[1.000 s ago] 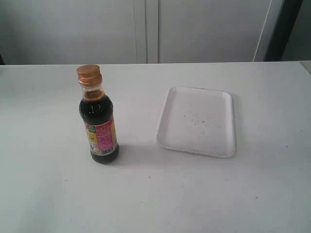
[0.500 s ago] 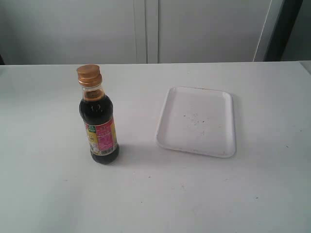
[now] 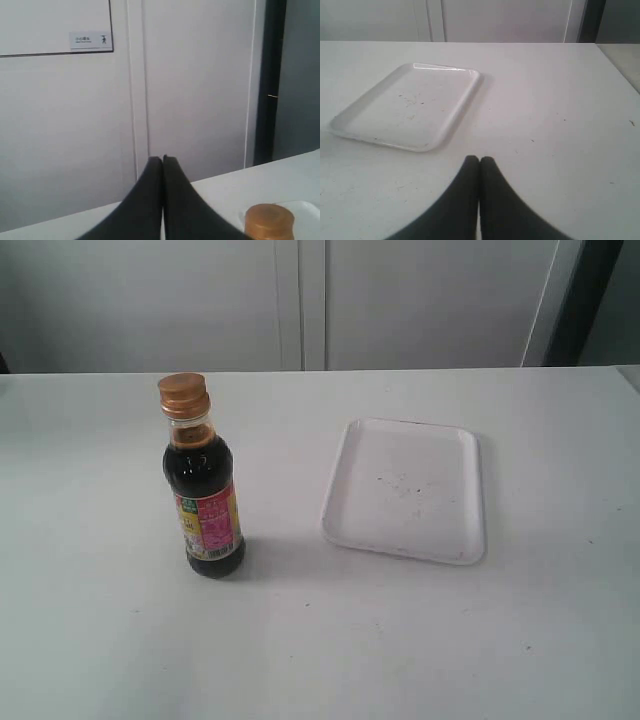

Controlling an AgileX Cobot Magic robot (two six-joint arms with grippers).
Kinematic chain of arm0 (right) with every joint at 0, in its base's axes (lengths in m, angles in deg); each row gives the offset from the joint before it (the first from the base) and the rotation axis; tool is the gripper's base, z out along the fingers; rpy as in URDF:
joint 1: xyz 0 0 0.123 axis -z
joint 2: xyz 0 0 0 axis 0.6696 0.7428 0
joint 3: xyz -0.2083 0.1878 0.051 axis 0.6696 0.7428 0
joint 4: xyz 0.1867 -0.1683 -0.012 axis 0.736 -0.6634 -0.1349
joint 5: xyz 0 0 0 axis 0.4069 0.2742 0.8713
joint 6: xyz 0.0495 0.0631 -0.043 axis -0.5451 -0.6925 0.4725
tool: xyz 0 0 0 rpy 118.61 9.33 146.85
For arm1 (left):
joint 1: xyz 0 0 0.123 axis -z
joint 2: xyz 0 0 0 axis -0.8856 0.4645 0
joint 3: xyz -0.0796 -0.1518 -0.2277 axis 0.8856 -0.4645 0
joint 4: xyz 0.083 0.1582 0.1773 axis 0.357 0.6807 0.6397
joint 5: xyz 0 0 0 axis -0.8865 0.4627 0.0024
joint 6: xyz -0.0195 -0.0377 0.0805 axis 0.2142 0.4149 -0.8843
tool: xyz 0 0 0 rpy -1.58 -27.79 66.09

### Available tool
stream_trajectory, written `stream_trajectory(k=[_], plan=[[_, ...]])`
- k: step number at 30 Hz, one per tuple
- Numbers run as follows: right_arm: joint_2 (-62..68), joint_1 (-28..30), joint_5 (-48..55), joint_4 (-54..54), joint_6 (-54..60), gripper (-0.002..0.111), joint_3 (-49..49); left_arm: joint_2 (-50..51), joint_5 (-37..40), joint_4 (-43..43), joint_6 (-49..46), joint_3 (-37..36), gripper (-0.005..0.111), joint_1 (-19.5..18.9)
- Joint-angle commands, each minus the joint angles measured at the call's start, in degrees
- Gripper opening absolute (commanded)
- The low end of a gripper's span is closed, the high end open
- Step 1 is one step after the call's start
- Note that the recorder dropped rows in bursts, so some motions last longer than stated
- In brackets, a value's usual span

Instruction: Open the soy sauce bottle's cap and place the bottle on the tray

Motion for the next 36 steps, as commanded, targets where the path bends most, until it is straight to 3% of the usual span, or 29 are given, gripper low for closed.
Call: stream_trajectory(k=[1,17,21,25,27,28,30,36], plan=[[-0.3,0.1,-0.5,-0.1,-0.2,0.0,0.2,4.6,-4.7,4.4,3.0,3.1,0.0,0.0],[-0.3,0.1,-0.5,-0.1,-0.2,0.0,0.2,15.6,-21.4,10.5,8.8,9.2,0.001,0.0],[-0.3,0.1,-0.5,-0.1,-0.2,0.0,0.2,18.9,-22.4,10.5,9.0,10.6,0.019,0.0],[-0.3,0.1,-0.5,-0.1,-0.2,0.0,0.2,21.9,-22.4,12.1,10.4,12.9,0.053,0.0],[-0.3,0.1,-0.5,-0.1,-0.2,0.0,0.2,23.3,-22.4,12.8,10.1,13.6,0.072,0.0],[-0.3,0.1,-0.5,-0.1,-0.2,0.0,0.2,23.6,-22.4,12.6,10.3,13.7,0.089,0.0],[-0.3,0.1,-0.5,-0.1,-0.2,0.0,0.2,24.0,-22.4,13.4,12.2,13.8,0.105,0.0],[-0.3,0.1,-0.5,-0.1,-0.2,0.0,0.2,25.5,-22.4,22.6,18.0,15.6,0.105,2.6]])
